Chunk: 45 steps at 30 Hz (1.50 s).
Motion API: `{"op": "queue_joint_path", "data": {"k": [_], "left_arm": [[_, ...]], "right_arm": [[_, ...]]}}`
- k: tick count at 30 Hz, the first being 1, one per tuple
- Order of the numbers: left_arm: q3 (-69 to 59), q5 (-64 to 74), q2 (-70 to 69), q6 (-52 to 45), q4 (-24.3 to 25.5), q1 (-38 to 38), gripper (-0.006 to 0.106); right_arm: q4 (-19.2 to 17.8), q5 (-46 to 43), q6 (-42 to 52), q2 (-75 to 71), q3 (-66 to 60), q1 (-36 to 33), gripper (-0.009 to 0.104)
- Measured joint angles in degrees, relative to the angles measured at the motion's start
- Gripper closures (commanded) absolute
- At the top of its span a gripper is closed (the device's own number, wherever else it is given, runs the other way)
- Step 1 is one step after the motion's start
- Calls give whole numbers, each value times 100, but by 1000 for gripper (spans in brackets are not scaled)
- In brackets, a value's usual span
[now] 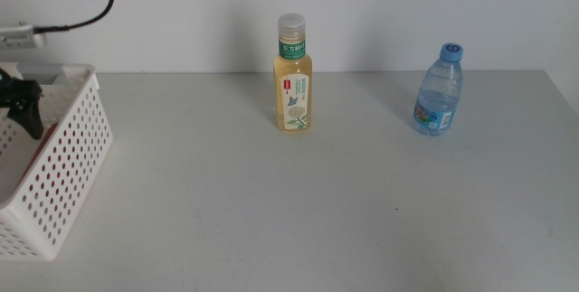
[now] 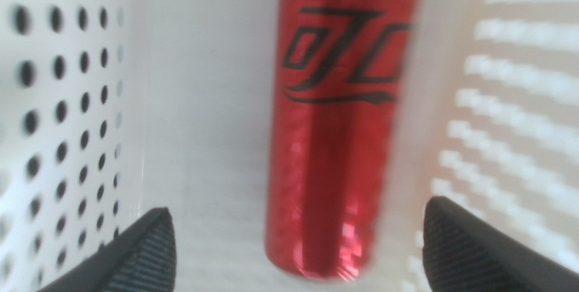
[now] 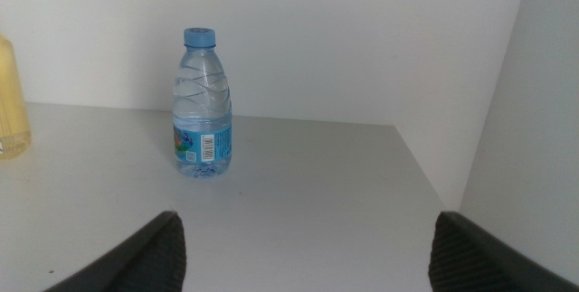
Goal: Use arms to grab the bottles and put them into the dustbin to the left of the table.
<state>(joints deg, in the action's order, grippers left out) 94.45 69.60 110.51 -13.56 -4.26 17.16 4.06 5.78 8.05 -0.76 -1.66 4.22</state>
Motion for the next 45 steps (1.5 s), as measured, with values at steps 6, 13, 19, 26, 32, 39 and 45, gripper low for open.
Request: {"op": "queue_joint_path", "data": {"k": [6,13,19,26,32,39,45], "left_arm": [[0,74,-1192,715,426,-667,7],[0,-108,-2275,874,513,-1894,7],[0,-636,-2623,1122,505,-2980,7],[-59,-1150,-2655,1142,745,-3988,7],[-1421,-3050,-3177,1484,1244,-4689,7],[-3851,-6176,-4054,1742,1328,-4879,11],[-5299,-7885,-4250,1760,889,-4879,13]], "right_arm": [[0,0,0,0,0,0,1],[0,0,0,0,0,0,1],[0,0,0,0,0,0,1],[0,0,0,0,0,0,1],[0,0,0,0,0,0,1],[0,0,0,0,0,0,1],[0,0,0,0,0,0,1]]}}
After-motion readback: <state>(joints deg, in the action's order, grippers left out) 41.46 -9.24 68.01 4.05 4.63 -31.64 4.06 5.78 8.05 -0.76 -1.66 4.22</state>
